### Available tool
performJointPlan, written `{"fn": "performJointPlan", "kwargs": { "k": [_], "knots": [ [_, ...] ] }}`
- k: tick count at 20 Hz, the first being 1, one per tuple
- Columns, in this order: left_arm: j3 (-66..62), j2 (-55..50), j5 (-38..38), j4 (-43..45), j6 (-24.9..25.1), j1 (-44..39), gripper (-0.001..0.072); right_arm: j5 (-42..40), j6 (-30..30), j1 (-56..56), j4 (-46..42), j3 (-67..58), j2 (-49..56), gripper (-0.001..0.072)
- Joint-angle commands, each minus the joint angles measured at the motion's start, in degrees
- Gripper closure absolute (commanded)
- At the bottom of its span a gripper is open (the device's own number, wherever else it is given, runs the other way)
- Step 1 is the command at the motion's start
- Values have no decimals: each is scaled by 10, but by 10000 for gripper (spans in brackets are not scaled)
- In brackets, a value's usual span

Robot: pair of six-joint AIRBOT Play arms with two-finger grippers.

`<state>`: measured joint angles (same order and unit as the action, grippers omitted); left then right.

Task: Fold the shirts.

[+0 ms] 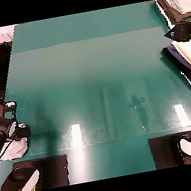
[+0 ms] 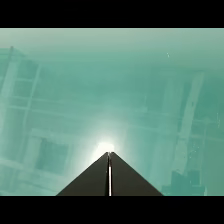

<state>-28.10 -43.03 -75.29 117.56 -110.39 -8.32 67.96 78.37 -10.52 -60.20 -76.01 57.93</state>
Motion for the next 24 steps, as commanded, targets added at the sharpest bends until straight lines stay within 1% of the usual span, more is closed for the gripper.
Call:
{"fn": "performJointPlan", "kwargs": {
  "k": [1, 3, 4, 5, 6, 7, 8, 10, 12, 15, 17, 19, 22, 24],
  "knots": [
    [5, 0, 11, 4, -6, 0, 687, 2, 0, 1, 0, 0, 0, 696],
    [-28, 0, -19, 3, -1, 0, 686, 0, 0, 1, 0, 0, 0, 697],
    [-64, 1, -33, 0, 12, 0, 687, -2, 0, 0, 0, 0, 0, 697],
    [-119, 1, -45, -16, 42, 0, 687, -5, 0, 1, 1, 0, 0, 697],
    [-183, 1, -52, -51, 81, 0, 687, -5, 0, 0, 1, -1, 0, 696],
    [-259, 1, -56, -113, 131, 0, 686, -5, 0, 1, 2, -1, 0, 696],
    [-327, 1, -55, -181, 169, 0, 686, -5, 0, 1, 2, -1, 0, 697],
    [-446, 0, -54, -325, 213, 0, 686, -5, 0, 1, 3, -1, 0, 696],
    [-520, 0, -39, -451, 245, 0, 686, -5, 0, 1, 5, -1, 0, 697],
    [-579, -23, -12, -583, 274, 0, 686, -5, 0, 1, 6, -1, 0, 697],
    [-608, -62, -8, -645, 299, 0, 686, -5, 0, 1, 6, -1, 0, 696],
    [-631, -114, 0, -696, 323, 0, 686, -5, 0, 1, 6, -1, 0, 697],
    [-657, -205, 13, -755, 341, -3, 686, -5, 0, 1, 6, -1, 0, 697],
    [-664, -263, 28, -760, 366, -42, 686, -5, 0, 1, 6, -1, 0, 696]
  ]
}}
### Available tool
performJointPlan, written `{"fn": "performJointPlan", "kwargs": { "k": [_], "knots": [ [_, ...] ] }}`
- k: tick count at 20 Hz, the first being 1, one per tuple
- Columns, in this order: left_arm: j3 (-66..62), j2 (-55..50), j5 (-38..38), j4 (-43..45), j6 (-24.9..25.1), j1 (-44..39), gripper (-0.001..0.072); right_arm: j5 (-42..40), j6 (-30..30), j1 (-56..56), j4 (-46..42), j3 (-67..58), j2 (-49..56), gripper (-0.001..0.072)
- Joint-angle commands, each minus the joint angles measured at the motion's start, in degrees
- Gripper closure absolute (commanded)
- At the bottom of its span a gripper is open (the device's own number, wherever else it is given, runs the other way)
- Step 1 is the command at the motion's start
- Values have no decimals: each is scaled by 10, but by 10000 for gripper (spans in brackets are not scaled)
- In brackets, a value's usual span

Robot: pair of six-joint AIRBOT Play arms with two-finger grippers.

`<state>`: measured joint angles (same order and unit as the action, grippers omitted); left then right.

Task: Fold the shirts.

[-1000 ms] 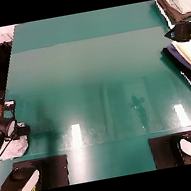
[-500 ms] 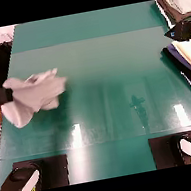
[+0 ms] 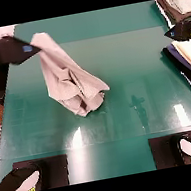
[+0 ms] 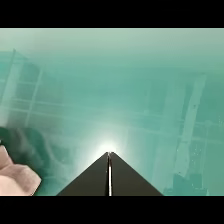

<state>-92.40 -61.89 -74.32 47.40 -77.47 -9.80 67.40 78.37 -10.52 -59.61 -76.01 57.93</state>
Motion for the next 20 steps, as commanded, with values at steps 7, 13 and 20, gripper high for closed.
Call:
{"fn": "performJointPlan", "kwargs": {
  "k": [7, 13, 20],
  "knots": [
    [-61, -257, 139, -55, 85, -177, 670, 2, 0, 1, 0, -1, 0, 697],
    [-136, -267, -93, 59, 33, -81, 104, 17, 0, 1, -1, -1, 0, 697],
    [215, -160, -50, 117, 2, -4, 104, 20, 0, 1, 0, -1, 0, 696]
  ]
}}
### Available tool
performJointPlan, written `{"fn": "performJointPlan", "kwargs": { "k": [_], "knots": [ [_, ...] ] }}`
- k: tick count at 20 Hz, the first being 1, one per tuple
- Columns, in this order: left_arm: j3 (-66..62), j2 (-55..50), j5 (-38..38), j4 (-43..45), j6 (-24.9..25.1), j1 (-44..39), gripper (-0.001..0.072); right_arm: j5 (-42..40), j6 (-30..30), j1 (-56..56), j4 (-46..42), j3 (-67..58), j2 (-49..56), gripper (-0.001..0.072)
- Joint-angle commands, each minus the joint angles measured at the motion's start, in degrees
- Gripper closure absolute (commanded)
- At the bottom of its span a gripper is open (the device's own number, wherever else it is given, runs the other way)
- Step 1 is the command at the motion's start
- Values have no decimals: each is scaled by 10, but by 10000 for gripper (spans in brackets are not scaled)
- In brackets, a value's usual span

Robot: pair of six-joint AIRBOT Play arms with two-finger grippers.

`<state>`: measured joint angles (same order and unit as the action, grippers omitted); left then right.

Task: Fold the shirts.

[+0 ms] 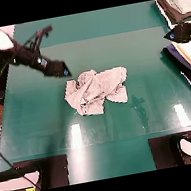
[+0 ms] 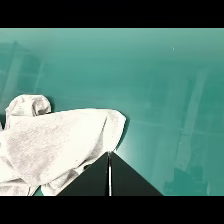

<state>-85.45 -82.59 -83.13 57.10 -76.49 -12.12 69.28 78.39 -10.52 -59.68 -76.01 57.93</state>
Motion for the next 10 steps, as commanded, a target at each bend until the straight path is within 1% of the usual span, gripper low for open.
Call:
{"fn": "performJointPlan", "kwargs": {
  "k": [1, 3, 5, 7, 8, 10],
  "knots": [
    [210, 68, 71, 7, -4, 19, 105, 2, 0, 1, 0, -1, 0, 697],
    [326, 102, 135, -37, 9, 19, 105, 0, 0, 1, 0, -1, 0, 696],
    [393, 108, 180, -108, 48, 19, 105, -1, 0, 1, 0, -1, 0, 697],
    [433, 107, 226, -173, 93, 17, 105, -1, 0, 1, 0, 0, 0, 697],
    [446, 107, 251, -185, 101, 15, 105, -1, 0, 1, 0, -1, 0, 696],
    [462, 106, 297, -186, 101, 0, 105, -1, 0, 1, 0, -1, 0, 696]
  ]
}}
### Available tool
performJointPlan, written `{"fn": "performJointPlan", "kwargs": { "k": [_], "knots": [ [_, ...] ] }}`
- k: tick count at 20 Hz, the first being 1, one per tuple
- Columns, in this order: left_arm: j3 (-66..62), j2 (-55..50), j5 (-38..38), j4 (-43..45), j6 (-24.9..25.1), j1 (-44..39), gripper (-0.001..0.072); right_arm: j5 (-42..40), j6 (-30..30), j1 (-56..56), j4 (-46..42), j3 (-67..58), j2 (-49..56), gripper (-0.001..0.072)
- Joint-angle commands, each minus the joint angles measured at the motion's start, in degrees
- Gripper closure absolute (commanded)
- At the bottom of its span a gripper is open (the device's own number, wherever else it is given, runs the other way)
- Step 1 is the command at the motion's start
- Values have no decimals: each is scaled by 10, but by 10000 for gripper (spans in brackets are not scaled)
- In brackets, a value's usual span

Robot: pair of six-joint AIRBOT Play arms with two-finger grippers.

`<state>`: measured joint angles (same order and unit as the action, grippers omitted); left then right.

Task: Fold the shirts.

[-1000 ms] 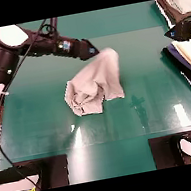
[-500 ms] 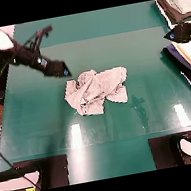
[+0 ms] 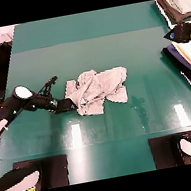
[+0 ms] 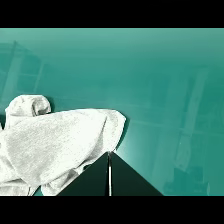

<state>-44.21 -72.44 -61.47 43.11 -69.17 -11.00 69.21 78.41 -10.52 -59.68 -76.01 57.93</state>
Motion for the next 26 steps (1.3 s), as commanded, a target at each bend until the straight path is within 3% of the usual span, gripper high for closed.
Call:
{"fn": "performJointPlan", "kwargs": {
  "k": [1, 4, 5, 7, 12, 13, 14, 15, 20, 26],
  "knots": [
    [50, 4, 97, -48, 26, -20, 106, 0, 0, 1, 0, 0, 0, 697],
    [50, 4, 144, -78, 16, -33, 107, 2, 0, 1, 0, -1, 0, 697],
    [50, 4, 155, -86, 16, -33, 144, 11, 0, 1, 0, -1, 0, 696],
    [50, 4, 159, -87, 21, -33, 681, 41, 0, 1, 0, 0, 0, 697],
    [-2, 16, 112, -57, 18, -33, 687, 110, 1, 3, 2, 23, 1, 694],
    [-26, 23, 98, -44, 17, -32, 687, 120, 7, 8, 2, 52, 1, 617],
    [-53, 30, 87, -24, 17, -33, 686, 120, 7, 15, 2, 88, 1, 369],
    [-78, 37, 73, -9, 16, -32, 687, 116, 9, 28, 2, 133, 1, 196],
    [-167, 45, 13, 37, 16, -33, 686, -2, 12, 124, 73, 321, 58, 205],
    [-170, 45, -10, 42, 16, -33, 686, -149, 10, 222, 148, 353, 153, 221]
  ]
}}
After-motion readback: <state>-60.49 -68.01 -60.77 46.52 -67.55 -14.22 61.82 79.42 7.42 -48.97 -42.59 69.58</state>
